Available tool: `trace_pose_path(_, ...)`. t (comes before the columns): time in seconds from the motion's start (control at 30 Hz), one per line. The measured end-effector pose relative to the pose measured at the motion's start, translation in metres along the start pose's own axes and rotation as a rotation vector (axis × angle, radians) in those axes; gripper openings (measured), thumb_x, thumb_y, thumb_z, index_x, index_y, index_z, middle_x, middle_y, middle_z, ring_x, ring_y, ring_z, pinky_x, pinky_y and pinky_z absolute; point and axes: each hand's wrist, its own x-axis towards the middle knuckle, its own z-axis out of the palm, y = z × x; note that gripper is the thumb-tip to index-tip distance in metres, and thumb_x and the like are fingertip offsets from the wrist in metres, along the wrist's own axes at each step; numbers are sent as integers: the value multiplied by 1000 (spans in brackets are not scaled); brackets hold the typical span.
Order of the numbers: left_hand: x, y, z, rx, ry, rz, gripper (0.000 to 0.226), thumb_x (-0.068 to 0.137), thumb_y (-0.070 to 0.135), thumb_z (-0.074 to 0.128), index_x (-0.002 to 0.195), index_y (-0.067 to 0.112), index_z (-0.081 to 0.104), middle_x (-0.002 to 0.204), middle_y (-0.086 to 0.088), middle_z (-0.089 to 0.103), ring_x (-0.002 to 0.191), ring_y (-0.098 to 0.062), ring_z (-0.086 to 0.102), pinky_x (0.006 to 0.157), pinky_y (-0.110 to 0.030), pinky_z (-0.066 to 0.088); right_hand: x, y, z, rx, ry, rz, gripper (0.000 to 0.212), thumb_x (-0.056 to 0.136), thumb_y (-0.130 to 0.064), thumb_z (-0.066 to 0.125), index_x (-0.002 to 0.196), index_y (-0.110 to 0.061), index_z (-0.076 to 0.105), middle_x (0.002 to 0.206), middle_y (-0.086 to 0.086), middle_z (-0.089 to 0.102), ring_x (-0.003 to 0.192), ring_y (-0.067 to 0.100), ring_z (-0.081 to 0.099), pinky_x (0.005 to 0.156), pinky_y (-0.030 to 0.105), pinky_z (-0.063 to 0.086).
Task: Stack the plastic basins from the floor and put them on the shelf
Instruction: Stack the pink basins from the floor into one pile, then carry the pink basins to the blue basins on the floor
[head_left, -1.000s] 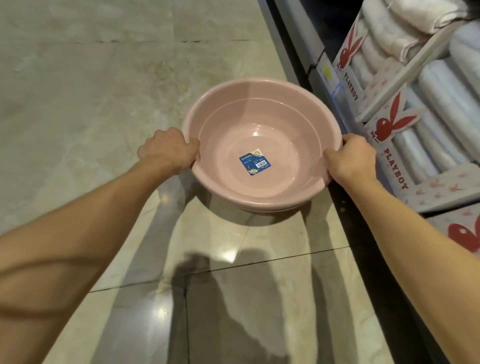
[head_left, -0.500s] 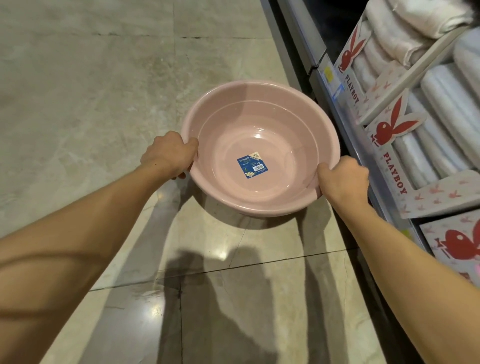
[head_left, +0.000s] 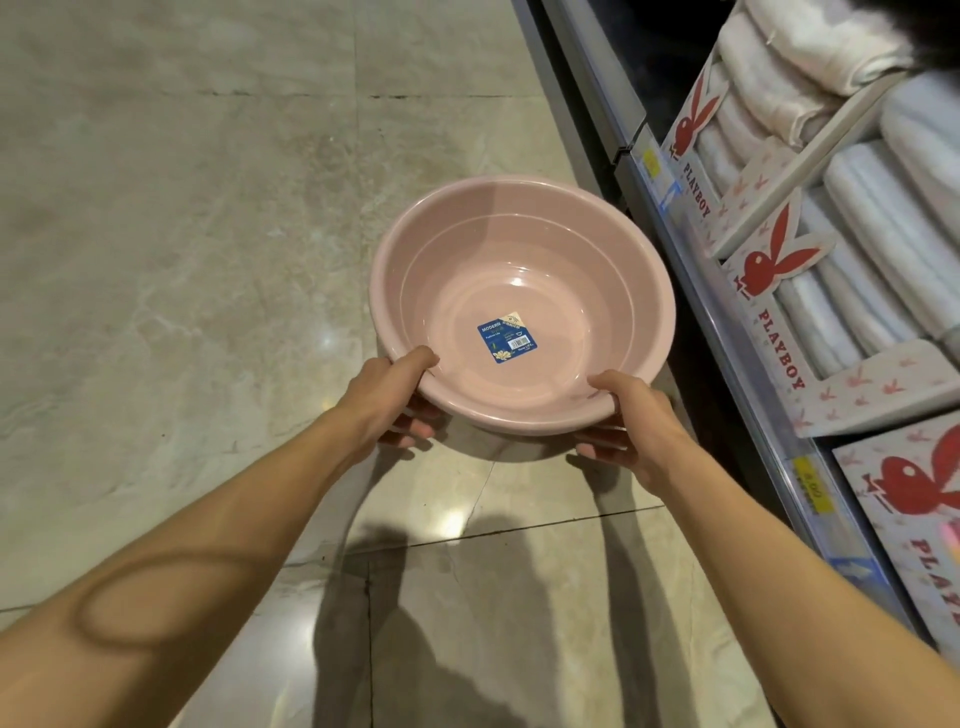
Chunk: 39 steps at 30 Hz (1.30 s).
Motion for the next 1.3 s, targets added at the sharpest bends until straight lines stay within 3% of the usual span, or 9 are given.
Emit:
trace_pose_path(0.1, 0, 2, 3, -62, 70, 27, 44, 79, 38, 57, 102, 3, 68, 72, -17, 78, 56, -31, 73, 52, -34, 58, -1, 0, 5, 57, 51, -43, 29, 82, -20, 66, 109, -9, 67, 88, 13, 76, 79, 28, 74, 70, 42, 64)
trace_pose_path(0.23, -1, 4, -1, -69, 109, 66, 43, 77, 35, 59, 103, 2, 67, 80, -21, 76, 56, -29, 71, 51, -32, 57, -3, -1, 8, 94, 69, -101, 33, 81, -16, 65, 113, -7, 67, 92, 13, 76, 83, 27, 74, 71, 38, 64)
trace_pose_path(0.43, -13, 10, -21, -106, 166, 125, 33, 80, 31, 60, 97, 4, 69, 75, -14, 77, 55, -24, 74, 48, -29, 56, -14, -17, 17, 73, 49, -144, 20, 82, -17, 67, 100, -10, 69, 89, 11, 76, 83, 25, 75, 70, 35, 66)
trace_pose_path(0.63, -72, 44, -66, -224, 256, 156, 32, 77, 33, 60, 94, 6, 67, 86, -17, 77, 74, -32, 78, 65, -40, 62, -68, -82, 36, 33, 24, -198, 23, 76, -18, 69, 98, -11, 68, 89, 11, 76, 83, 25, 74, 69, 36, 66)
trace_pose_path(0.77, -170, 92, -121, -233, 264, 130, 33, 78, 35, 61, 93, 7, 68, 79, -12, 77, 71, -30, 78, 70, -44, 61, -155, -151, 45, -6, -16, -183, 23, 76, -15, 70, 95, -3, 70, 76, 10, 72, 66, 22, 69, 56, 29, 64)
trace_pose_path(0.93, -333, 201, -215, -275, 349, 111, 35, 75, 39, 60, 90, 8, 69, 81, -10, 75, 67, -24, 75, 73, -43, 62, -312, -289, 65, -76, -113, -193, 23, 77, -18, 70, 93, -1, 69, 69, 9, 70, 63, 21, 67, 49, 25, 58)
trace_pose_path(1.13, -546, 333, -331, -371, 526, 138, 30, 81, 36, 63, 95, 10, 67, 81, -7, 74, 62, -20, 75, 66, -36, 57, -520, -473, 92, -143, -284, -299, 18, 83, -15, 67, 97, -4, 66, 74, 6, 63, 49, 9, 64, 58, 31, 61)
trace_pose_path(1.3, -699, 374, -398, -494, 695, 133, 33, 82, 36, 63, 97, 7, 69, 80, -10, 74, 60, -20, 73, 62, -34, 54, -665, -567, 124, -250, -481, -375, 25, 82, -17, 69, 101, -2, 67, 79, 9, 61, 65, 21, 61, 65, 35, 61)
